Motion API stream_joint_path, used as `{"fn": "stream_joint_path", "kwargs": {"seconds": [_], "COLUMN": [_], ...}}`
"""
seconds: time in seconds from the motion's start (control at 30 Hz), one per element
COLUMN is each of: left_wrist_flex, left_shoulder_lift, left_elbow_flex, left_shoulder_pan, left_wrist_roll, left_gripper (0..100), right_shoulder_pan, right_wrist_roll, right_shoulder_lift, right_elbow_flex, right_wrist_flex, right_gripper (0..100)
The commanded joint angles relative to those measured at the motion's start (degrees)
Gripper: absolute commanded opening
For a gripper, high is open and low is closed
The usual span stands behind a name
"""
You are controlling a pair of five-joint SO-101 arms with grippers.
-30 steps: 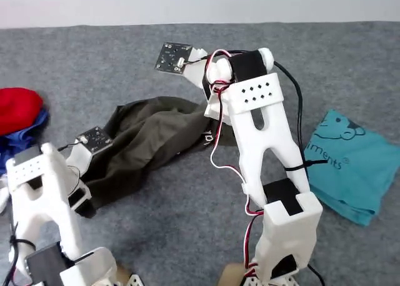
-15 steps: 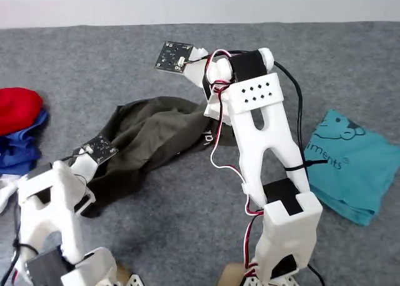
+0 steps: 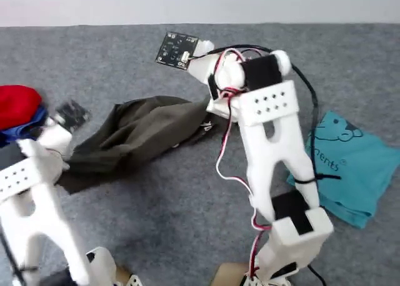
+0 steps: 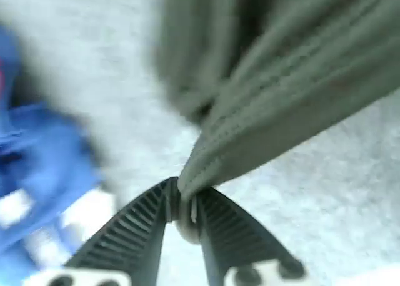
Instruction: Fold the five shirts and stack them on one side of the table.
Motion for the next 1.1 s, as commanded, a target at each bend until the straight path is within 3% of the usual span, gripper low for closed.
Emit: {"fn": "stream_joint_path", "kwargs": {"seconds": [0.0,0.2,0.33,0.5,0.73,1.07], "left_wrist_flex": [4.1,4.0,4.1,6.9,9.8,9.4], "left_shoulder_lift": [-9.9,-18.3,-20.9,-22.1,-21.8,-22.2], "left_elbow_flex": [-10.4,-17.5,-20.1,-20.3,-18.4,-8.0], "left_shoulder_pan": [1.2,2.0,-1.2,-3.4,-3.3,-3.5], "left_wrist_roll": [5.9,16.9,21.7,21.7,21.7,21.6], "left_gripper": [0,0,0,0,0,1], "right_shoulder_pan": [2.4,5.4,7.3,6.6,-1.5,-6.3], "right_wrist_roll": [-0.6,-0.6,-0.5,-0.6,-0.7,-4.3], "right_shoulder_lift": [-6.5,-12.0,-13.8,-13.8,-11.8,7.7], "right_elbow_flex": [-0.7,-0.5,-0.4,2.0,15.5,21.2], "right_wrist_flex": [2.3,2.3,2.3,2.3,0.1,-8.1], "right_gripper": [1.1,1.1,1.2,1.3,1.3,1.4]}}
